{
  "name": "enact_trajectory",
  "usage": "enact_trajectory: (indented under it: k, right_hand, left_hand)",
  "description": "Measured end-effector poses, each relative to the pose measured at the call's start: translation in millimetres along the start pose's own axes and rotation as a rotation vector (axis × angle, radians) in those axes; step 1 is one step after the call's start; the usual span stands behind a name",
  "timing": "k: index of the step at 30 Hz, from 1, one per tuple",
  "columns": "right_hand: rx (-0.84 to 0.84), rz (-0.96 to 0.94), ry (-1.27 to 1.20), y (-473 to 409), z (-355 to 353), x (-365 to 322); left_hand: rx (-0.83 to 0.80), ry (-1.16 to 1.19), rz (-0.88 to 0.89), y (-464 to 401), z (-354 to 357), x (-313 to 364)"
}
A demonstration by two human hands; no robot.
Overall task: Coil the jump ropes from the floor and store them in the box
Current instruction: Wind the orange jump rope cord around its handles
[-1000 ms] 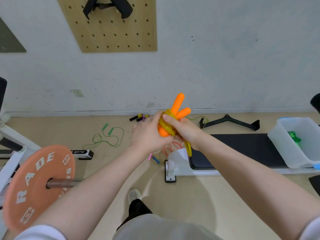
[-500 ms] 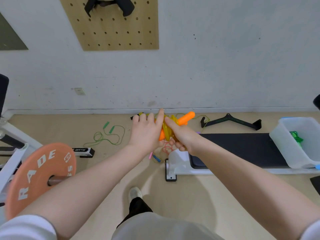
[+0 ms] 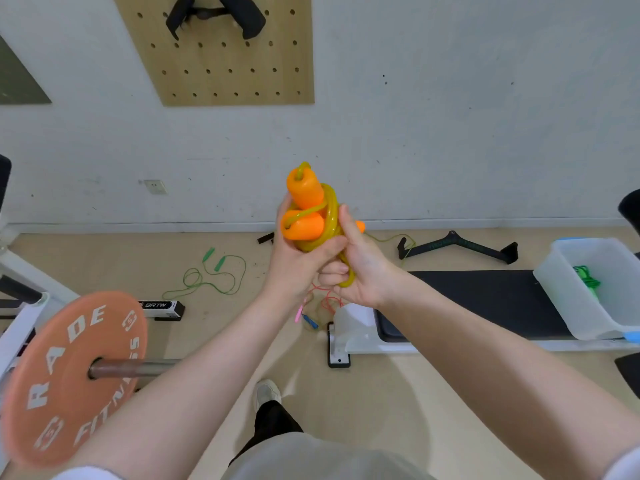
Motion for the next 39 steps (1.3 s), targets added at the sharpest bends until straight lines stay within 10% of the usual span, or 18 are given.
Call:
enact_trajectory:
  k: [15,21,25,31,39]
  right_hand:
    - [0.120,0.047,0.343,14.4,-6.7,-9.3]
    - [0.349,-0.178,1.642,24.3,13.6,-37.0]
    - [0.145,-0.454,2.166,30.9,43.0,-46.6]
    - [0.187,-0.982,1.814,76.1,88.4,-148.0]
    - [-0.095,-0.601,1.800,23.6,33.8,-64.9]
  left_hand:
    - [0.047,-0.326,0.165,-16.2,-26.9,23.1]
    - [-0.016,-0.319,0.110,-12.8,-31.3,9.1]
    - [-0.076,-0.191,0.070,-12.1,-35.7,15.0]
    - [-0.416,-0.308,-0.279,30.7,-20.3,-27.8]
    - [-0.007,0.151,-0.226,-5.4,-24.4,-11.2]
Point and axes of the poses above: each hand's wrist, its own y-axis away from the middle knuckle, its own z-axis out of the palm, x = y × z, the point moved 6 cm from there along -y, towards the middle knuckle, and after that the axes turned 5 degrees about -x, right-handed, at the moved point
